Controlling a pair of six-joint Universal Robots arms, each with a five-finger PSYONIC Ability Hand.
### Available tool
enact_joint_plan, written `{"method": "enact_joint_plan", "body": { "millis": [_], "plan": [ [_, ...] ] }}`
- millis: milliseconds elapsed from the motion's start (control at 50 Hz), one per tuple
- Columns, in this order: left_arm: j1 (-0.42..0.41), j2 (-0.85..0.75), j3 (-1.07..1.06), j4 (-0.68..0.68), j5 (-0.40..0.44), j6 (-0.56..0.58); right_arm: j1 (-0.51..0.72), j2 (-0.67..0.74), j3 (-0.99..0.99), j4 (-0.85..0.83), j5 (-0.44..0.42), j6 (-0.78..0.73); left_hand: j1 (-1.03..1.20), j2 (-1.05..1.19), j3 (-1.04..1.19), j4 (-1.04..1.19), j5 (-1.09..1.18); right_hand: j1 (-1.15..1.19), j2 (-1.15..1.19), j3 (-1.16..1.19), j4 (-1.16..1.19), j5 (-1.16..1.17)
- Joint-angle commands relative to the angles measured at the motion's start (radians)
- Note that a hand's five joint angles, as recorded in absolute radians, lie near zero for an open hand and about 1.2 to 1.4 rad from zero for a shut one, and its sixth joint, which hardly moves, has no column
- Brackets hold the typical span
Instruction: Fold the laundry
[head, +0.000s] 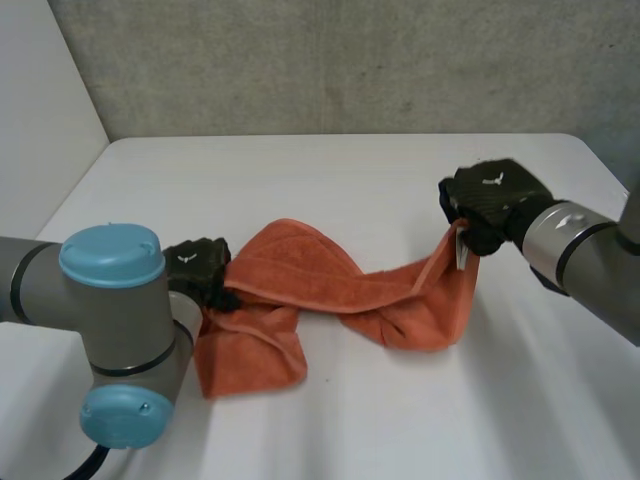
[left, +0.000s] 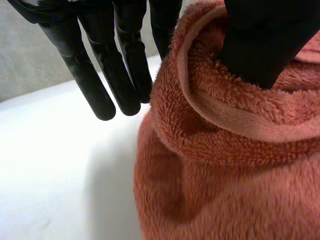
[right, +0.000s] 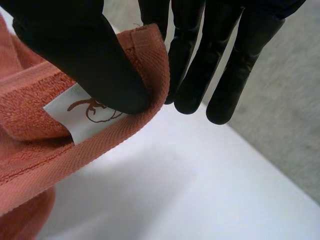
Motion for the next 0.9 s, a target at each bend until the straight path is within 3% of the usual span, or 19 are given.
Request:
{"method": "enact_joint_plan", "body": {
  "millis": [20, 180, 240, 280, 360, 380, 420, 500, 600, 660, 780, 900],
  "plan": [
    [0.015, -0.002, -0.018, -0.009, 0.017, 0.022, -0.002, 0.058, -0.018, 0.011, 0.01, 0.009, 0.119, 0.115, 0.115, 0.115, 0.101, 0.417, 0.215, 0.209, 0.204, 0.229],
    [0.037, -0.003, -0.027, -0.001, 0.017, 0.048, -0.01, 0.11, -0.032, 0.048, 0.013, -0.048, -0.016, -0.02, -0.02, -0.02, -0.034, 0.417, 0.215, 0.209, 0.204, 0.229],
    [0.045, -0.014, -0.009, 0.0, 0.02, 0.121, -0.01, 0.166, -0.067, 0.06, 0.018, -0.095, 0.262, 0.258, 0.258, 0.258, 0.243, 0.417, 0.215, 0.209, 0.204, 0.229],
    [0.063, -0.029, 0.025, 0.008, 0.031, 0.21, -0.008, 0.194, -0.107, 0.06, 0.024, -0.111, 0.532, 0.528, 0.528, 0.528, 0.513, 0.417, 0.215, 0.209, 0.204, 0.229],
    [0.094, -0.08, 0.155, 0.016, 0.088, 0.397, -0.002, 0.256, -0.258, 0.053, 0.059, -0.118, 0.533, 0.529, 0.529, 0.529, 0.514, 0.417, 0.215, 0.209, 0.204, 0.229],
    [0.094, -0.08, 0.156, 0.016, 0.088, 0.397, -0.002, 0.256, -0.259, 0.053, 0.06, -0.118, 0.533, 0.529, 0.529, 0.529, 0.514, 0.417, 0.215, 0.209, 0.204, 0.229],
    [0.101, -0.109, 0.315, 0.025, 0.146, 0.542, 0.003, 0.289, -0.461, 0.007, 0.105, -0.092, 0.533, 0.529, 0.529, 0.529, 0.514, 0.417, 0.215, 0.209, 0.204, 0.229],
    [0.12, -0.094, 0.495, 0.113, 0.218, 0.638, 0.009, 0.297, -0.665, -0.156, 0.151, 0.003, 0.533, 0.529, 0.529, 0.529, 0.514, 0.417, 0.215, 0.209, 0.204, 0.229],
    [0.124, 0.012, 0.58, 0.273, 0.287, 0.637, 0.009, 0.219, -0.684, -0.435, 0.164, 0.148, 0.533, 0.529, 0.529, 0.529, 0.514, 0.417, 0.215, 0.209, 0.204, 0.229],
    [0.121, 0.084, 0.568, 0.303, 0.316, 0.617, 0.003, 0.1, -0.578, -0.565, 0.159, 0.21, 0.533, 0.529, 0.529, 0.529, 0.514, 0.417, 0.215, 0.209, 0.204, 0.229],
    [0.129, 0.167, 0.452, 0.212, 0.339, 0.505, 0.004, -0.029, -0.307, -0.581, 0.104, 0.225, 0.533, 0.529, 0.529, 0.529, 0.514, 0.417, 0.215, 0.209, 0.204, 0.229],
    [0.204, 0.182, 0.236, 0.094, 0.359, 0.46, 0.001, -0.048, -0.102, -0.472, 0.066, 0.212, 0.533, 0.529, 0.529, 0.529, 0.514, 0.417, 0.215, 0.209, 0.204, 0.229]
  ]
}}
